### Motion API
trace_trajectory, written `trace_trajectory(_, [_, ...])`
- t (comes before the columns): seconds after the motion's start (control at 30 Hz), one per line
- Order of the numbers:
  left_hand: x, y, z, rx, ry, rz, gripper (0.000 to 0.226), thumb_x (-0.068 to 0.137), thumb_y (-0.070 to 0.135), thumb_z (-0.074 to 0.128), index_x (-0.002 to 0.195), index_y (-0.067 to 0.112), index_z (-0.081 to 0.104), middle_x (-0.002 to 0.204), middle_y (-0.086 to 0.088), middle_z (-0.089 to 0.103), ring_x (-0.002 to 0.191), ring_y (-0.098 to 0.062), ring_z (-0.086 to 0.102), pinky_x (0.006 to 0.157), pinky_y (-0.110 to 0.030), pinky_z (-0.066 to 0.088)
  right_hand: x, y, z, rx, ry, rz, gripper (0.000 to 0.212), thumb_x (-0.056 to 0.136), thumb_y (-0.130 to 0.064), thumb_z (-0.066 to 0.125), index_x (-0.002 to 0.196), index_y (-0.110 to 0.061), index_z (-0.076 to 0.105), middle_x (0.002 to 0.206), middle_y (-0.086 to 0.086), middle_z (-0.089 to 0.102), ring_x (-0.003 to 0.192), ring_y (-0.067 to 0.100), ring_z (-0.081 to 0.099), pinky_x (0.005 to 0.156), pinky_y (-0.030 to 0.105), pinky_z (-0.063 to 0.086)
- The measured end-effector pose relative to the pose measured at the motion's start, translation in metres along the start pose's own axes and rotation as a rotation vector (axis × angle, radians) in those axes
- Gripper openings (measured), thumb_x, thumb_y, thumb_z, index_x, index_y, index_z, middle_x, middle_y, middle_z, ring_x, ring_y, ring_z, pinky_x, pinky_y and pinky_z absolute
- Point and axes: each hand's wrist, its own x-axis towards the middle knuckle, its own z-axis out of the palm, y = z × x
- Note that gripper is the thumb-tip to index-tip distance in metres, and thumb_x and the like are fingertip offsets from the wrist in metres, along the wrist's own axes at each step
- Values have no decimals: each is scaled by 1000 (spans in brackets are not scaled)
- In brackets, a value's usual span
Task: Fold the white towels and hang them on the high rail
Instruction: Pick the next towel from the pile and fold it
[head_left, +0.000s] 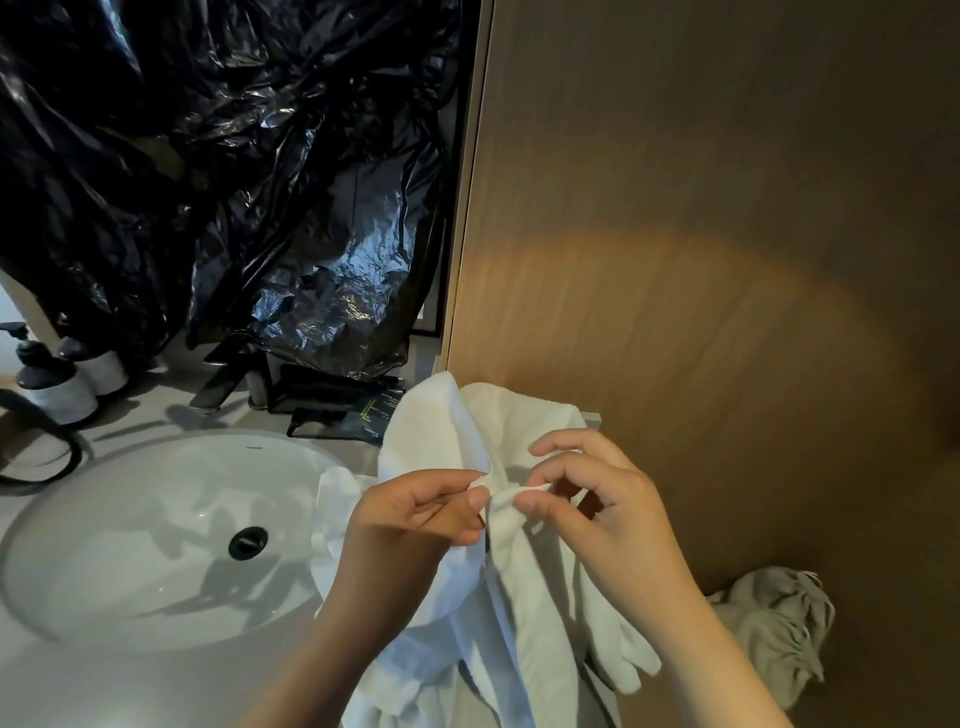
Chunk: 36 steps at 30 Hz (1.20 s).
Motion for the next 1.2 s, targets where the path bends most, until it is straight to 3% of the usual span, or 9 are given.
trace_trajectory(0.13, [-1,0,1,60,-105,34,23,90,17,64,90,36,77,75,-2,73,71,-14,69,75,-24,57,0,3,0,12,-21,24,9,83,-17,76,79,-24,72,85,-12,69,77,17,62,67,30,50])
trace_trajectory(0.3, [-3,2,2,98,-167,83,31,95,13,57,93,38,76,70,5,68,71,-9,65,74,-21,55,0,6,0,19,-6,28,11,83,-16,76,77,-24,71,76,-10,66,73,16,59,62,22,45])
trace_trajectory(0.47, [-6,4,5,136,-196,136,16,86,32,66,97,42,72,91,4,72,86,-11,67,80,-20,52,0,7,0,38,-11,19,12,84,-18,76,78,-28,72,77,-12,67,75,15,61,62,19,46])
trace_trajectory(0.6, [-5,0,7,207,-138,222,24,92,20,65,98,43,70,94,8,71,89,-15,66,82,-24,51,3,9,1,33,-21,22,11,84,-22,76,78,-30,71,79,-12,67,76,16,61,63,22,48])
trace_trajectory(0.7, [-5,-1,8,299,-119,311,23,90,27,57,102,45,66,95,13,67,90,-14,63,79,-19,49,6,10,0,-12,-30,5,2,84,-32,73,82,-32,72,97,-17,67,94,13,62,71,24,49])
trace_trajectory(0.83, [-1,7,5,401,-76,428,27,90,21,53,97,42,67,93,14,66,91,-9,62,76,-13,44,16,6,-4,-37,-74,-57,12,81,-47,67,82,-36,71,123,-28,60,126,2,47,94,19,40])
trace_trajectory(0.97, [10,35,-2,461,-72,445,25,86,24,50,99,39,65,95,19,62,93,-2,60,76,-10,42,36,-3,-7,129,-216,-65,7,86,-24,70,86,-18,73,119,-22,67,135,-5,39,107,15,32])
trace_trajectory(1.1, [19,76,-14,619,-98,641,27,91,16,48,108,24,68,95,10,62,95,-5,58,80,-12,42,59,-23,-11,220,-201,-157,4,84,-8,73,82,-6,75,106,-4,75,130,2,48,108,21,36])
trace_trajectory(1.2, [27,104,-23,689,-41,745,26,91,16,49,109,18,67,93,7,61,89,-4,57,76,-10,40,76,-42,-12,240,-136,-243,12,82,-18,75,78,-7,74,92,0,70,106,8,62,95,21,43])
